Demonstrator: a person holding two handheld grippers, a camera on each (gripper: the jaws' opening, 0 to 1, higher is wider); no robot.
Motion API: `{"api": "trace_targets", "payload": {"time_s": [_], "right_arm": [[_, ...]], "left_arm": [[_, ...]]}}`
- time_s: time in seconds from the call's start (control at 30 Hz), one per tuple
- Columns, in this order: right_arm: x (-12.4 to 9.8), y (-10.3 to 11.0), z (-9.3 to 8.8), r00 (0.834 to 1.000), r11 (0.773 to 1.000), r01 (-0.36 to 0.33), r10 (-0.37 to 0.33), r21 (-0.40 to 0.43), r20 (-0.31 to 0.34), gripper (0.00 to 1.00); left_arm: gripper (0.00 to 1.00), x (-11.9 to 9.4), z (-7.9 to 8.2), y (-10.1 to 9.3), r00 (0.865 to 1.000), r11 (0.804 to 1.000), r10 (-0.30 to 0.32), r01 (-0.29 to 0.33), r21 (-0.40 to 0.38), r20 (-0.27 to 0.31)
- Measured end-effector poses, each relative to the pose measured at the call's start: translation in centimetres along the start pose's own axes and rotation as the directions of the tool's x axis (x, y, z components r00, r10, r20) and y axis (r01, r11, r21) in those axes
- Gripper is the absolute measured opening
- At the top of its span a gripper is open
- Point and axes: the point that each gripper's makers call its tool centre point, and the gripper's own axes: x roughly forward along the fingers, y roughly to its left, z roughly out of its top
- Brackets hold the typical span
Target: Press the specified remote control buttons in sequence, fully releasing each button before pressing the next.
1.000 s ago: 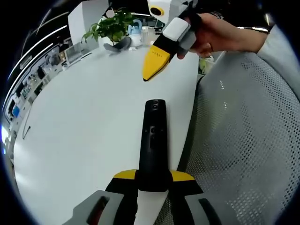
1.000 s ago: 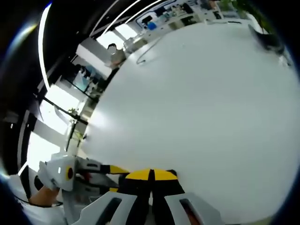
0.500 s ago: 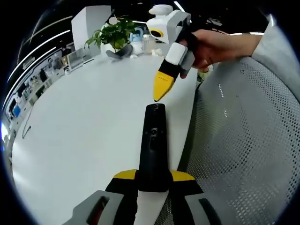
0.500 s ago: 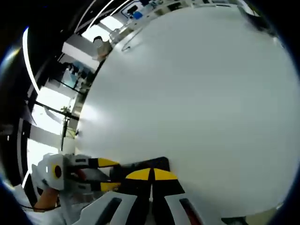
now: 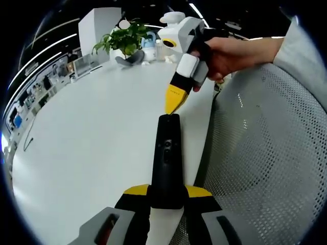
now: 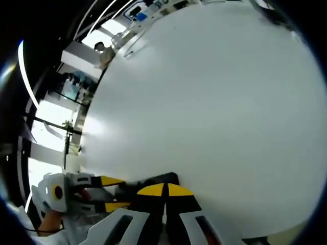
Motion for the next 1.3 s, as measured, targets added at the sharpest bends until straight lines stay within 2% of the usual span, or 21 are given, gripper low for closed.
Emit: {"api": "trace_targets", "payload": {"time_s": [0.07, 0.23, 0.57, 0.7, 0.8, 0.9, 1.0, 1.3], "right_arm": [[0.04, 0.44, -0.03, 1.0, 0.999, -0.03, 0.03, 0.019, 0.0, 0.0], [0.34, 0.22, -0.09, 1.0, 1.0, -0.022, 0.022, 0.009, -0.009, 0.0], [0.23, 0.17, -0.12, 0.999, 0.998, -0.034, 0.035, 0.053, -0.002, 0.0], [0.28, 0.32, -0.2, 1.0, 1.0, -0.011, 0.011, 0.004, 0.0, 0.0], [0.31, 0.11, -0.12, 1.0, 1.0, -0.003, 0.003, 0.0, 0.002, 0.0], [0.24, -0.05, -0.03, 1.0, 1.0, -0.008, 0.008, 0.021, 0.009, 0.0], [0.15, -0.03, 0.03, 0.999, 0.996, -0.035, 0.035, 0.076, 0.01, 0.0], [-0.25, -0.45, 0.13, 0.999, 0.99, -0.042, 0.042, 0.132, 0.008, 0.0]], "left_arm": [[0.25, -0.01, 0.03, -0.01, 1.0, 1.0, 0.0, 0.0, -0.001, 0.002], [0.25, 0.0, 0.07, -0.02, 1.0, 1.0, 0.001, -0.001, -0.005, 0.004], [0.25, 0.01, 0.1, -0.02, 1.0, 1.0, 0.001, -0.001, -0.009, 0.008], [0.25, 0.02, 0.09, -0.03, 1.0, 1.0, 0.002, -0.002, -0.011, 0.009], [0.25, 0.04, 0.11, -0.01, 1.0, 1.0, 0.001, -0.001, -0.012, 0.01], [0.25, 0.1, 0.17, -0.01, 1.0, 1.0, 0.001, -0.001, -0.012, 0.011], [0.25, 0.1, 0.18, -0.02, 1.0, 1.0, 0.001, -0.001, -0.01, 0.012], [0.24, 0.09, 0.2, -0.01, 1.0, 1.0, -0.003, 0.003, -0.001, 0.013]]}}
